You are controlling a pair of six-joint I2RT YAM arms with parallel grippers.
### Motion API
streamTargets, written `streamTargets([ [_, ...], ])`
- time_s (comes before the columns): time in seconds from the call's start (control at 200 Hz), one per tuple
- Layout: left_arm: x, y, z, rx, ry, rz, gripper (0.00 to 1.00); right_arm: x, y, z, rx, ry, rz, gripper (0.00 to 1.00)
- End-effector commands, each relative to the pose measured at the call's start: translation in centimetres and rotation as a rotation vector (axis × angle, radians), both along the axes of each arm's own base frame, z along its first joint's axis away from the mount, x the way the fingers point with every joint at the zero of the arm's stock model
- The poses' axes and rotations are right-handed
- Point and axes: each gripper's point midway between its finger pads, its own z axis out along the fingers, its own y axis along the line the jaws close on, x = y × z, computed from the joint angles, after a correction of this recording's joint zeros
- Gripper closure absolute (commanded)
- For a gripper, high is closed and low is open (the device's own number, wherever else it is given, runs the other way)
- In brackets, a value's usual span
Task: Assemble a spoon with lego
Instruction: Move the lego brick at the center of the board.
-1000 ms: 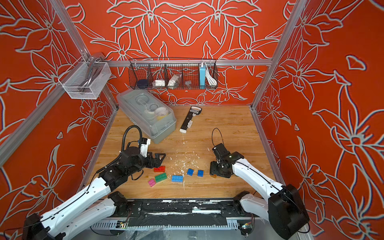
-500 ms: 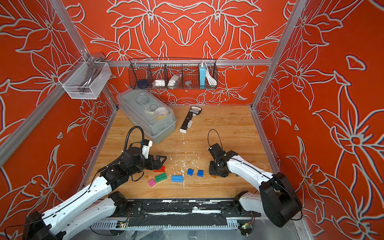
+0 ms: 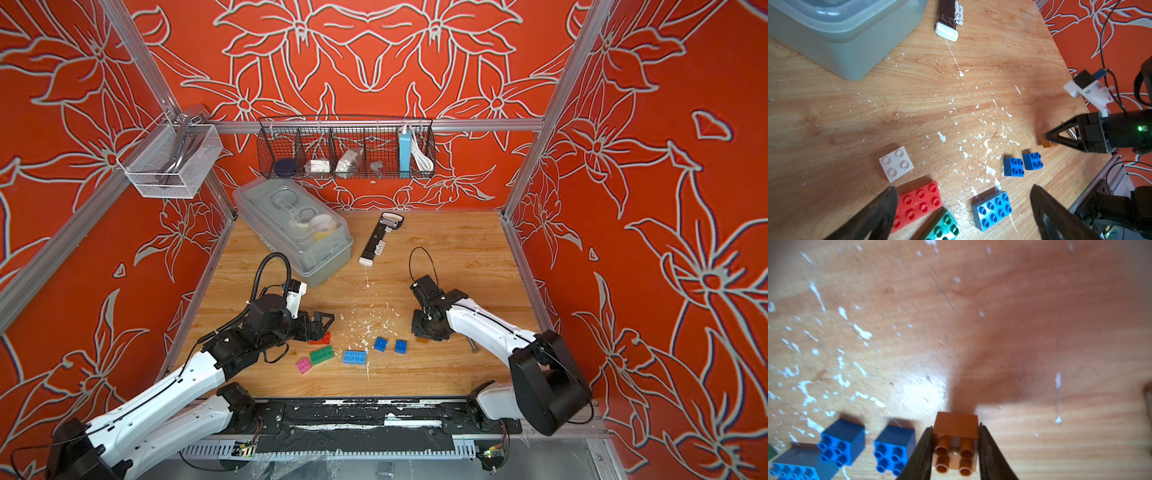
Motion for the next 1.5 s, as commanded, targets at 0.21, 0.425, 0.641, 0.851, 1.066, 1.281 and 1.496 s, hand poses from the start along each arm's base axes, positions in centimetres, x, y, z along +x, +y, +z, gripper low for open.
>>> streamTargets([
  [0.21,-0.2,-0.3,0.2,-0.004,0.002,-0.014,0.02,4.4,2.4,-0.5,-0.052,-0.007,0.076,0.7],
  [0.425,-0.3,-0.2,0.0,0.006,0.009,-0.02,0.02,5.0,3.0,-1.2,-0.063,0.023,0.103,0.66],
  [0.641,-0.4,-0.2,0.0,0.009,0.009,-0.021,0.02,5.3,3.0,-0.7,-0.076,0.022,0.117,0.55],
  [0.851,-0.5,-0.1,0.1,0.007,0.008,-0.02,0.02,4.9,2.3,2.1,-0.08,-0.026,0.106,0.49],
  [1.066,-0.6,0.0,-0.1,0.01,0.01,-0.016,0.02,0.7,1.8,2.9,-0.057,-0.012,0.076,0.49],
  [1.281,-0.6,-0.2,-0.3,0.003,0.019,-0.02,0.02,-2.6,3.4,1.4,-0.035,0.011,0.068,0.49],
  [1.496,-0.9,-0.1,-0.2,-0.008,0.021,-0.021,0.02,-3.5,5.2,-0.3,-0.028,0.024,0.078,0.49],
])
